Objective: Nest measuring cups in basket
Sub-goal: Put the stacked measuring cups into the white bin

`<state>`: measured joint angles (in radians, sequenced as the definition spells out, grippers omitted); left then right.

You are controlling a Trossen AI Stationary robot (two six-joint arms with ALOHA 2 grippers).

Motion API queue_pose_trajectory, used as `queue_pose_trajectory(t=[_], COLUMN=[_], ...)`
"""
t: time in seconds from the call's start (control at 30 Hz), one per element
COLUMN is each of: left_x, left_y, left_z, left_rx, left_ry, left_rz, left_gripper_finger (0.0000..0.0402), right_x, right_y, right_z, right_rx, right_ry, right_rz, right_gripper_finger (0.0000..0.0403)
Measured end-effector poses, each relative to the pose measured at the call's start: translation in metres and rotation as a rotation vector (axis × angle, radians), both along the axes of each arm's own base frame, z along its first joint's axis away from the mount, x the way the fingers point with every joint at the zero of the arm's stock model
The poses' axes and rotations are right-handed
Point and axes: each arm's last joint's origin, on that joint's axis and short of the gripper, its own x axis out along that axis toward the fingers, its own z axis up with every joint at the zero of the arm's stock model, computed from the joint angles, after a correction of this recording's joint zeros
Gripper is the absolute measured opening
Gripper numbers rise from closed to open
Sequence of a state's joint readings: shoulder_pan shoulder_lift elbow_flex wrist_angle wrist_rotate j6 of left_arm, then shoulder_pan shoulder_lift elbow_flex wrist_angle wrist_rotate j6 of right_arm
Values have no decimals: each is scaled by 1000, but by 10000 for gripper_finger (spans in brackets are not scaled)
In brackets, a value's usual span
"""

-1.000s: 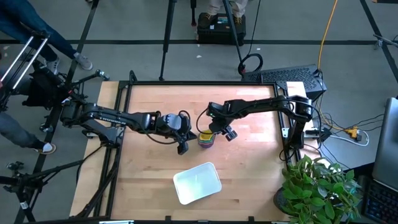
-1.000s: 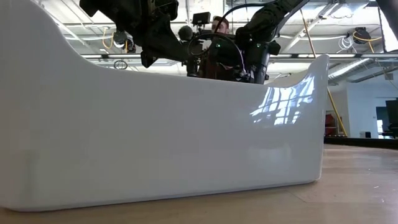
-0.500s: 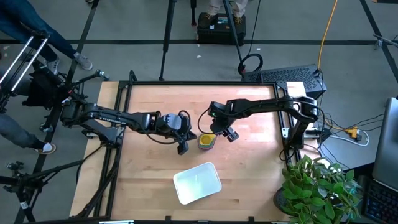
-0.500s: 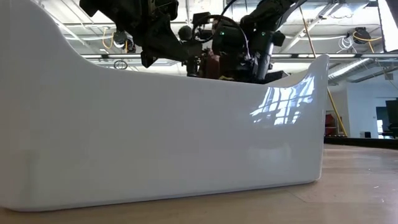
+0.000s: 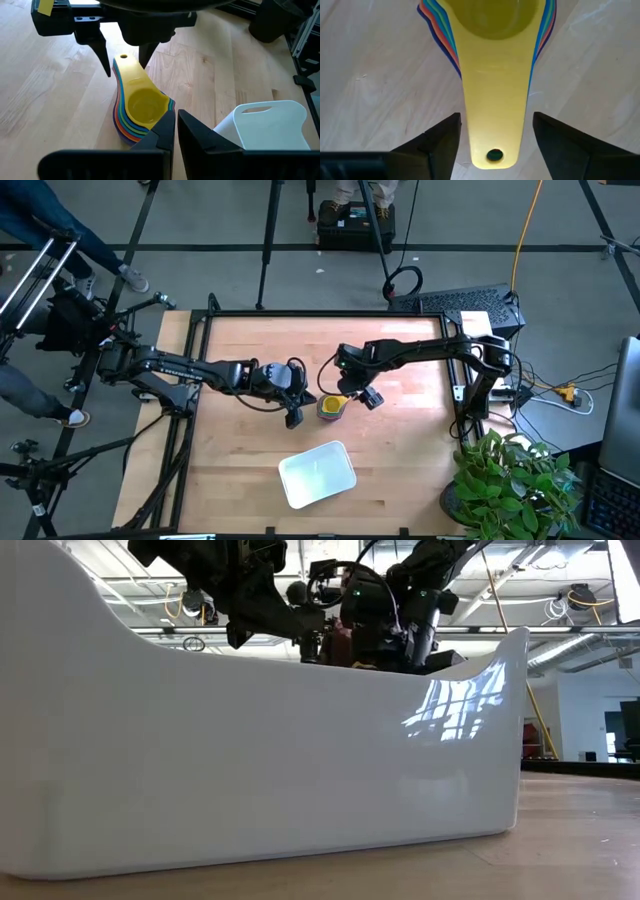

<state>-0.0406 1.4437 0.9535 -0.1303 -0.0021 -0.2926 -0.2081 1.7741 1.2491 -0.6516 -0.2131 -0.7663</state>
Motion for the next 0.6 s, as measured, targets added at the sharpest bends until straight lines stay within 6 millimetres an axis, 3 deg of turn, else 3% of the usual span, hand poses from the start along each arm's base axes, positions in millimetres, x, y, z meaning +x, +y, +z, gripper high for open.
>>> queue_pose_trajectory(t=[0.2,0.6], left_x=[0,0], left_y=[0,0], left_z=[0,0], left_rx=[0,-3], left_ry=[0,0], left_rz=[1,5], left_gripper_finger=[24,24], right_x=[2,6], right_y=[0,-1], right_z=[-5,-9], right_rx=[11,25], right_ry=[9,2], right_rz=[-31,-68], right_gripper_finger=[247,204])
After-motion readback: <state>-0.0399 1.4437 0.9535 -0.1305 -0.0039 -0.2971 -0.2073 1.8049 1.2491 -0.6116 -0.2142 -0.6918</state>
